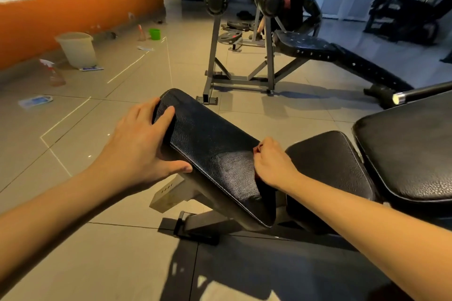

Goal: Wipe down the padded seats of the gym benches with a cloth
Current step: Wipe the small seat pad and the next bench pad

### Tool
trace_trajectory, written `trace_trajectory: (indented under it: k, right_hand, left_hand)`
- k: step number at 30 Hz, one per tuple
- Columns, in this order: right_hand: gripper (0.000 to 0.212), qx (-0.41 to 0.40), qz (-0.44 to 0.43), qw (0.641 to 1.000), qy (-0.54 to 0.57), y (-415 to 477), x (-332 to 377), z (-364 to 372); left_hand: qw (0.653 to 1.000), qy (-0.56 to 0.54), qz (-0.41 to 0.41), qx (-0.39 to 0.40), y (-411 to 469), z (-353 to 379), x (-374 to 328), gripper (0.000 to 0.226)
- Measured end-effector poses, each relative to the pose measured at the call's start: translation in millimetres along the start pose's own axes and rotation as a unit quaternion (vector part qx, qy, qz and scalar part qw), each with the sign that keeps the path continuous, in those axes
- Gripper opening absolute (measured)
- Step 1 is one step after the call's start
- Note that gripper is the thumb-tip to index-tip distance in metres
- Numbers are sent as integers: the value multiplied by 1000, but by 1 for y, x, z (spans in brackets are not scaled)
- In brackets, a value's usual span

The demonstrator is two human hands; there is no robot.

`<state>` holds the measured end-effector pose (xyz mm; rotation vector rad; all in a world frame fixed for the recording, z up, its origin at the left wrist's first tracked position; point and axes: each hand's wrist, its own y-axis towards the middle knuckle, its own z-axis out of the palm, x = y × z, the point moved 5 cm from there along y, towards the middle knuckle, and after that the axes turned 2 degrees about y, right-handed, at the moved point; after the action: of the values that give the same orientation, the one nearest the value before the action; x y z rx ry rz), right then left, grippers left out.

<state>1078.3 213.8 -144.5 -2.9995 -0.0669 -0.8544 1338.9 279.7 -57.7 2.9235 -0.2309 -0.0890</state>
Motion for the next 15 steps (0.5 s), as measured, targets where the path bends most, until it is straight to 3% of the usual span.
trace_trajectory:
  k: [6, 12, 15]
  right_hand:
    - [20, 55, -157, 982, 87, -40, 53, -1]
    - [12, -40, 29, 998, 33, -4, -8, -21]
    - [14, -9, -25, 994, 104, -15, 16, -15]
  left_hand:
    - [1000, -2, 7, -4, 1, 1, 0, 127]
    - [1000, 10, 9, -5, 1, 1, 1, 127]
    - [1000, 10, 6, 0, 2, 0, 0, 127]
